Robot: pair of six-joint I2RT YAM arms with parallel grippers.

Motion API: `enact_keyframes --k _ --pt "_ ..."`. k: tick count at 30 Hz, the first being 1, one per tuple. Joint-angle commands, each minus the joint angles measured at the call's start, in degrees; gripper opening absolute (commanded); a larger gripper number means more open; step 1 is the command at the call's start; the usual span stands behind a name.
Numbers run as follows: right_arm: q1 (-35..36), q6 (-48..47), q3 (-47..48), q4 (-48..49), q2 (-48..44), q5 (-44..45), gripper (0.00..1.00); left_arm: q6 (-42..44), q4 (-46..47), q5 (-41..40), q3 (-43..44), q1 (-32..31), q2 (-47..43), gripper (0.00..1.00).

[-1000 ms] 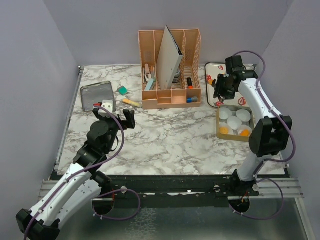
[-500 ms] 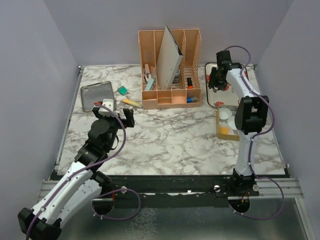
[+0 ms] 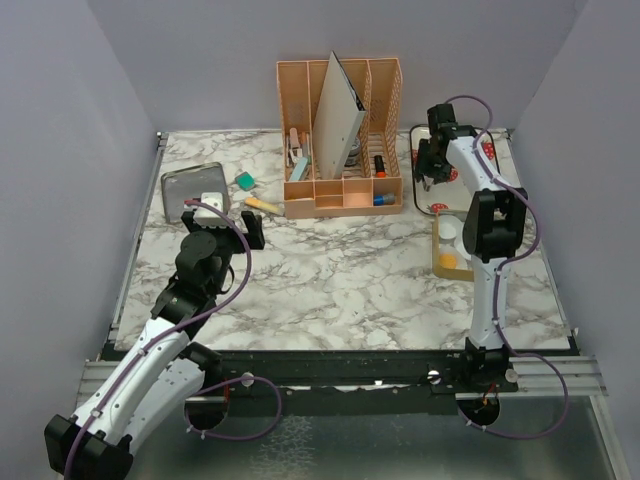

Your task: Pack the cookies

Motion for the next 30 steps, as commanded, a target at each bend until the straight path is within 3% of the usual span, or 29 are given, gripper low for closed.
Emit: enact_keyframes --k 1,9,19,30 --pt "-0.24 -2.05 0.47 -5.47 1.78 3.62 0.5 -0.7 1.42 2.45 -0.71 0.42 -0.11 0.99" --pt "-0.31 -3.16 -3.38 -7.54 -1.42 6.38 0.43 -0.58 1.42 3.03 -0.79 0.42 -0.39 0.99" --pt "-0.78 -4.75 -0.15 -11.01 -2.85 0.64 0.42 -0.66 1.42 3.34 -0.87 0.42 -0.69 0.99" --pt "-0.92 -5.92 2.83 -13.87 -4.73 0.22 0.52 -0.68 1.37 3.61 -0.87 0.42 -0.86 0.99"
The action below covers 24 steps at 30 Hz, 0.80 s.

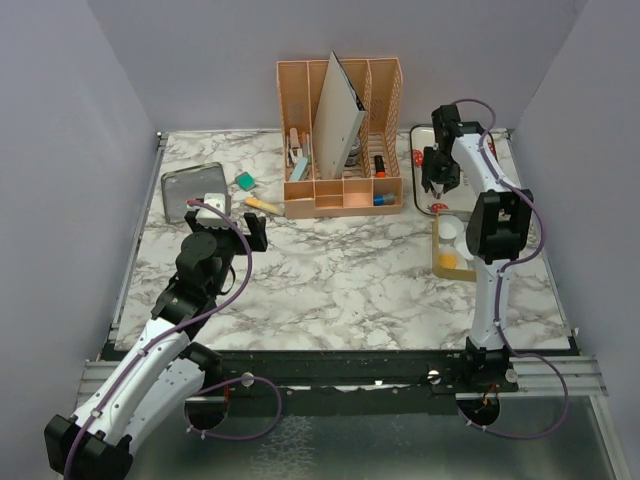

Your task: Pack the cookies

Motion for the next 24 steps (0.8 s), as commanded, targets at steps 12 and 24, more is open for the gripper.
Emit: enact_keyframes --k 12,24 --pt "-0.38 -1.48 4.6 -4.45 -1.41 -1.35 0.52 -0.19 1.09 1.27 -0.73 0.42 -0.55 0.99" --pt "-0.39 -1.92 8.1 -6.2 0.47 -1.94 0.38 -0.15 1.0 1.27 -0.72 0.42 -0.78 0.99"
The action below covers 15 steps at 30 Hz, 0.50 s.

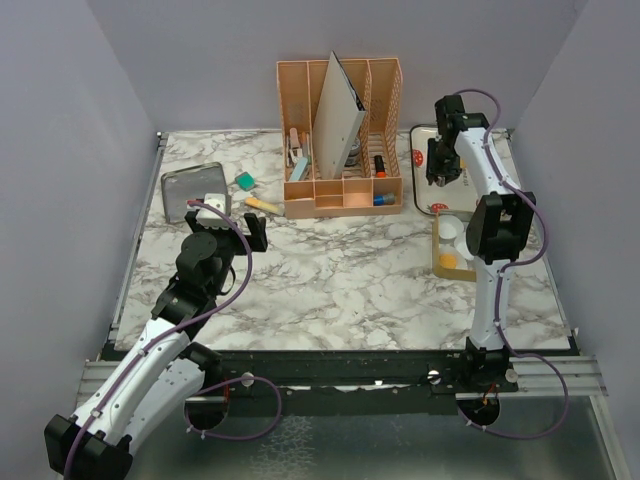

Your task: Pack the cookies

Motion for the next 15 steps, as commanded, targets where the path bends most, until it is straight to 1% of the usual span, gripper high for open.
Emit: enact_keyframes --k 1,4,7,13,15 --pt "-0.33 -1.02 2.21 -1.87 0.55 -1.35 0.36 -0.1 1.0 1.25 -0.59 0.42 -0.81 0.99" --pt "-0.32 -1.02 1.87 -1.79 -0.34 -1.27 0.3 -0.09 1.0 1.33 -0.59 0.42 -0.88 0.99" --pt "-0.29 -1.06 0.61 -1.07 -1.94 -1.41 0.3 -0.09 1.0 1.45 -0.59 0.42 -1.0 0.99" --pt "-0.33 -1.13 0.0 -1.43 -2.35 -0.25 0.41 -0.05 0.91 1.42 -0.59 0.42 -1.2 0.99" --pt "-0.33 -1.1 -0.64 -1.18 -2.55 0.09 0.43 -0.08 0.91 1.4 -0.6 0.42 -1.27 0.99"
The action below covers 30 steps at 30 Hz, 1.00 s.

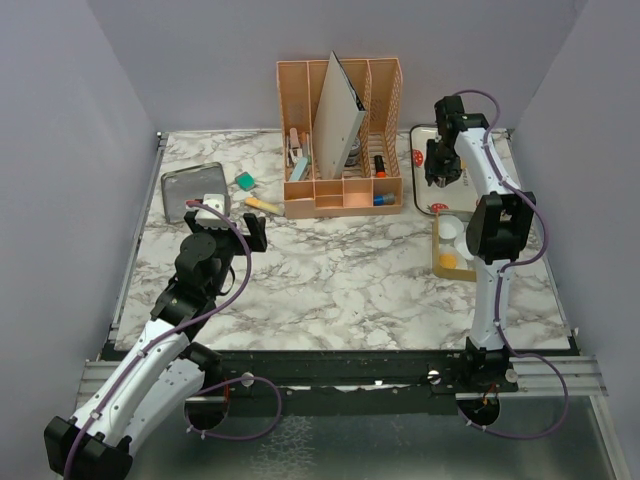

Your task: Pack the cookies

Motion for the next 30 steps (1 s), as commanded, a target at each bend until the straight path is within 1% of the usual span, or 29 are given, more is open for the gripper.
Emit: enact_keyframes --k 1,16,30 --pt "-0.33 -0.54 -1.4 -0.85 -2.62 0.28 0.44 -0.13 0.91 1.4 -0.57 0.42 -0.86 0.99" --pt "-0.25 -0.54 -0.45 -1.23 -0.31 -1.11 0.44 -0.1 0.79 1.22 -0.65 0.42 -1.01 0.99" --pt "-0.22 -1.2 1.72 -3.89 1.76 -0.21 0.44 0.08 0.84 1.29 -0.65 0.42 -1.01 0.99"
